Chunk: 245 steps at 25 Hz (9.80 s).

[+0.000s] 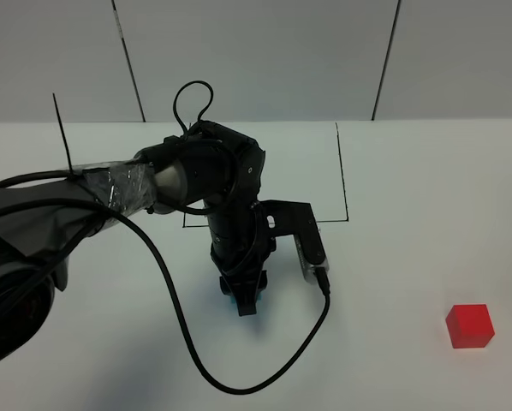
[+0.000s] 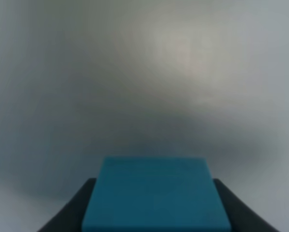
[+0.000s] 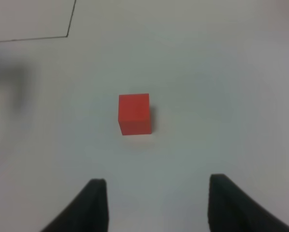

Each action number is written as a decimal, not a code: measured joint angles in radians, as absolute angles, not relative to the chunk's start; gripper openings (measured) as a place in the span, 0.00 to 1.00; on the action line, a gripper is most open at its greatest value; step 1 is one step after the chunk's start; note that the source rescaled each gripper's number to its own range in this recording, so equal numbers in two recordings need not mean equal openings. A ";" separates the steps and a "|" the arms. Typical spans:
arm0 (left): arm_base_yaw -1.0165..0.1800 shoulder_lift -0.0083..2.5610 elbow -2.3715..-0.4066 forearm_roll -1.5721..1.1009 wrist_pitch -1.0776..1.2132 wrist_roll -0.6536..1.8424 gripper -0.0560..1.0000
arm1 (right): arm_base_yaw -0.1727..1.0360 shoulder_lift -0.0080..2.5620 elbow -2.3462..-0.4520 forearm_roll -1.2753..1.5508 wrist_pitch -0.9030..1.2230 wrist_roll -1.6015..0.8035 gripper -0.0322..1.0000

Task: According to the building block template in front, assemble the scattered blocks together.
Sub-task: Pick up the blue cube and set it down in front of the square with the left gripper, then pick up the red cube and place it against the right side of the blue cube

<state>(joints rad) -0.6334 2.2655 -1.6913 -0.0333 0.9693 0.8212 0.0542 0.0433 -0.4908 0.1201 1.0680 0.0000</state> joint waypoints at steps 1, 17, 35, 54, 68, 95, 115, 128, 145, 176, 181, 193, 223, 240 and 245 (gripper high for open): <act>-0.633 2.274 -1.691 -0.033 0.969 0.821 0.05 | 0.054 0.043 -0.491 0.120 1.068 0.000 0.09; -0.636 2.315 -1.695 -0.026 0.963 0.821 0.05 | 0.054 0.043 -0.491 0.120 1.068 0.000 0.09; -0.643 2.317 -1.697 0.014 0.953 0.760 0.30 | 0.054 0.043 -0.491 0.120 1.068 0.000 0.09; -0.650 2.335 -1.989 -0.041 1.177 0.705 0.99 | 0.054 0.043 -0.491 0.120 1.068 0.000 0.09; -0.731 2.261 -2.077 0.119 1.178 0.608 1.00 | 0.054 0.043 -0.491 0.120 1.068 0.000 0.09; -0.396 1.959 -2.071 0.128 1.183 0.433 1.00 | 0.054 0.043 -0.491 0.120 1.068 0.000 0.09; -0.084 1.502 -1.640 0.152 1.181 0.367 1.00 | 0.054 0.043 -0.491 0.120 1.068 0.000 0.09; 0.034 1.042 -1.315 0.204 1.174 0.234 1.00 | 0.054 0.043 -0.491 0.120 1.068 0.000 0.09; 0.038 0.429 -1.032 0.211 1.178 0.026 1.00 | 0.054 0.043 -0.491 0.120 1.068 0.000 0.09; 0.038 -0.008 -0.536 -0.083 1.019 0.086 1.00 | 0.054 0.043 -0.491 0.120 1.067 0.000 0.09; 0.038 -0.008 -0.507 -0.112 1.061 0.086 1.00 | 0.054 0.043 -0.491 0.120 1.067 0.000 0.09; 0.038 -0.008 -0.507 -0.138 1.063 0.086 1.00 | 0.054 0.043 -0.491 0.120 1.065 0.000 0.09; 0.038 -0.008 -0.507 -0.139 1.063 0.087 1.00 | 0.054 0.848 -0.577 0.132 0.837 -0.056 0.09; 0.038 -0.008 -0.507 -0.139 1.063 0.088 1.00 | 0.074 1.308 -0.817 0.169 0.909 -0.108 0.11; 0.038 -0.008 -0.507 -0.140 1.063 0.088 1.00 | 0.180 1.411 -0.918 0.071 0.976 -0.067 0.40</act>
